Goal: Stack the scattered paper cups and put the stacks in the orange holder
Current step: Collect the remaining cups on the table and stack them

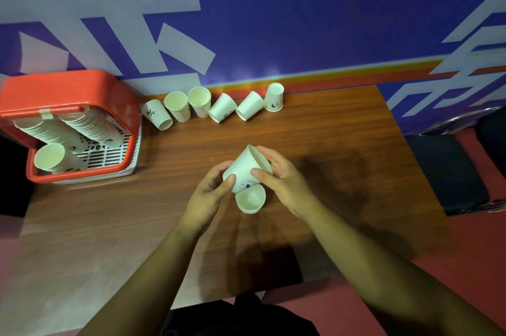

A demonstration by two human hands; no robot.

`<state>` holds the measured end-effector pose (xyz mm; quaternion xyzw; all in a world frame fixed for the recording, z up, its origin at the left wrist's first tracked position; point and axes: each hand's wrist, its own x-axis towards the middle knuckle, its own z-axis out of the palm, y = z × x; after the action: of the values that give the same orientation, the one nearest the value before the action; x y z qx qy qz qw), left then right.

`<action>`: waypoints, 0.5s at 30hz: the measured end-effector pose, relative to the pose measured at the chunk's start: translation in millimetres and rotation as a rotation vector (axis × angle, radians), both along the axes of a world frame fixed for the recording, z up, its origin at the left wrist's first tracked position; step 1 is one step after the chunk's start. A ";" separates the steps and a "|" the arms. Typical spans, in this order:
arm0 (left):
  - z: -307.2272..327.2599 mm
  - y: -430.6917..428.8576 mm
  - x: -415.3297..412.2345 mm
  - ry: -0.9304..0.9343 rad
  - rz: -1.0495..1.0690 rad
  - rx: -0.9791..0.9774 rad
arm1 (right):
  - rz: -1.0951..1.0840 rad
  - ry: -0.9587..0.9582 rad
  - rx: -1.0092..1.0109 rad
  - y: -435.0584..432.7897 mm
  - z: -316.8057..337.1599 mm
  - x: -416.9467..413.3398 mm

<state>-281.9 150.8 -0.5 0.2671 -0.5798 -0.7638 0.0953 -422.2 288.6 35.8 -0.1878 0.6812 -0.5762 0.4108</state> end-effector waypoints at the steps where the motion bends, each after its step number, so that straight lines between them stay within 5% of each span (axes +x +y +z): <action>1: 0.0 -0.2 0.1 -0.020 -0.017 -0.028 | -0.007 0.015 0.002 3.0 -2.6 1.9; 10: -0.6 -0.1 1.6 -0.118 -0.110 -0.436 | 0.249 0.576 0.230 13.9 -31.8 17.4; 15: -16.2 -2.3 4.9 -0.165 -0.166 -0.267 | 0.244 0.675 0.256 7.4 -41.4 23.6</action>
<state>-277.0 148.5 -16.6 0.2652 -0.7019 -0.6608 0.0185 -398.6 296.0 -5.6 -0.3937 0.8173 -0.3390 0.2491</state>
